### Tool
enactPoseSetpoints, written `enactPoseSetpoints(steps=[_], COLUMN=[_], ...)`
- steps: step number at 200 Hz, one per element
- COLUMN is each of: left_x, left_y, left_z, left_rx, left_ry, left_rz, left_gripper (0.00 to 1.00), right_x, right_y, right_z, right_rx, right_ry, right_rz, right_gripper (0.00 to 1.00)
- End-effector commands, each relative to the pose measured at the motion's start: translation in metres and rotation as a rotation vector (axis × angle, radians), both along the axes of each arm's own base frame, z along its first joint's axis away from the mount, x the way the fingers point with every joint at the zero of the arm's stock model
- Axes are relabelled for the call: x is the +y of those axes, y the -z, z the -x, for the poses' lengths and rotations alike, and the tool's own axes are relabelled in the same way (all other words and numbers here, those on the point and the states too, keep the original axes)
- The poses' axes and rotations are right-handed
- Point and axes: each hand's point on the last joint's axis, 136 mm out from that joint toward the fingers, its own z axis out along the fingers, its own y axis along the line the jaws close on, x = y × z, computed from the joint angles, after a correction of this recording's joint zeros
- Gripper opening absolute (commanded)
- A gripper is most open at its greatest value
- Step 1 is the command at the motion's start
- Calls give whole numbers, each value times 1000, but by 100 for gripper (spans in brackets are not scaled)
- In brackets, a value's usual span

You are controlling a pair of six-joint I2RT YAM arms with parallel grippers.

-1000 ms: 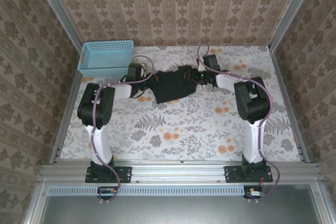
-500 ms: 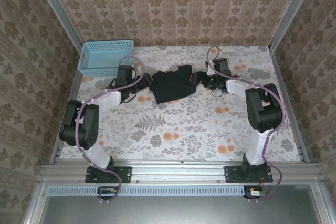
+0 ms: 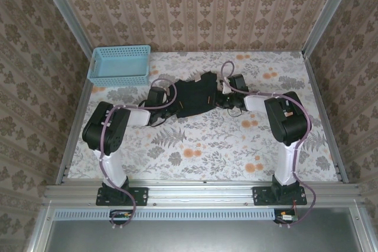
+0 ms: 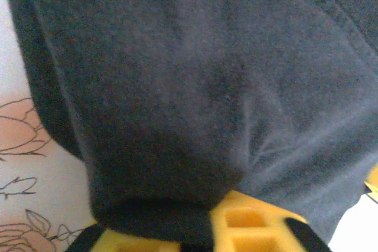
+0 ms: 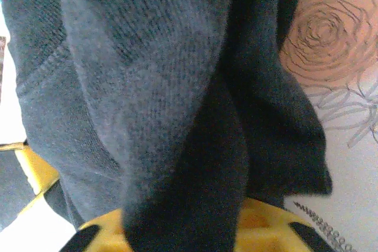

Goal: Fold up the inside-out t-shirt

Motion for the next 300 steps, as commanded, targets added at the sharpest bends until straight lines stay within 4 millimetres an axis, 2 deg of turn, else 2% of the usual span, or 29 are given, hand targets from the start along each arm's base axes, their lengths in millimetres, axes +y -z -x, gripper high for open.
enactPoseSetpoints(steps=[1, 18, 28, 32, 44, 50, 56, 69, 89, 98, 103, 121, 130, 149, 165, 187, 219, 237, 251, 275, 300], left_x=[-2, 3, 8, 0, 4, 6, 9, 17, 30, 33, 42, 36, 31, 25, 20, 13, 9, 7, -1, -11, -6], left_y=[-14, -16, -18, -19, -21, -21, -22, -23, -34, -40, -44, -57, -59, -53, -43, -38, -34, -34, -36, -39, -50], left_z=[9, 26, 35, 46, 61, 67, 73, 79, 69, 62, 51, 26, 14, -7, -17, -24, -21, -23, -27, -38, -48], left_rx=[-45, -48, -50, -54, -59, -59, -58, -55, -61, -65, -66, -83, -82, -42, 2, 18, 42, 39, 24, -6, -40], left_ry=[35, 54, 62, 95, 106, 107, 107, 95, 67, 58, 32, 60, 71, 61, 56, 61, 62, 64, 83, 96, 67], left_rz=[34, 28, 16, 8, -28, -46, -58, -74, -101, -119, -123, -113, -110, -117, -130, -113, -137, -129, -90, -31, 14], left_gripper=[8, 3, 1, 1, 1, 1, 3, 16, 25, 32, 36, 47, 50, 52, 54, 52, 53, 53, 46, 39, 36], right_x=[-16, -19, -22, -24, -29, -33, -37, -46, -65, -71, -73, -72, -67, -65, -64, -49, -26, -15, -10, -2, -10], right_y=[5, 11, 12, 11, 8, 4, -1, -12, -36, -48, -53, -66, -67, -54, -43, -37, -40, -41, -44, -55, -62], right_z=[17, 42, 56, 61, 74, 79, 83, 84, 71, 61, 56, 31, 19, -1, -12, -18, -18, -17, -20, -26, -36], right_rx=[42, 85, 95, 95, 93, 88, 78, 56, 1, -27, -40, -57, -49, 4, 40, 57, 58, 62, 54, 25, 7], right_ry=[71, 90, 96, 101, 116, 124, 132, 152, 184, 195, 194, 189, 178, 185, 192, 163, 107, 77, 68, 51, 80], right_rz=[28, 10, 3, 1, 2, 8, 22, 65, 171, 220, 242, 255, 250, 284, 294, 243, 213, 183, 154, 104, 98], right_gripper=[9, 4, 4, 4, 6, 10, 18, 29, 51, 55, 58, 60, 60, 61, 61, 61, 59, 49, 36, 22, 16])
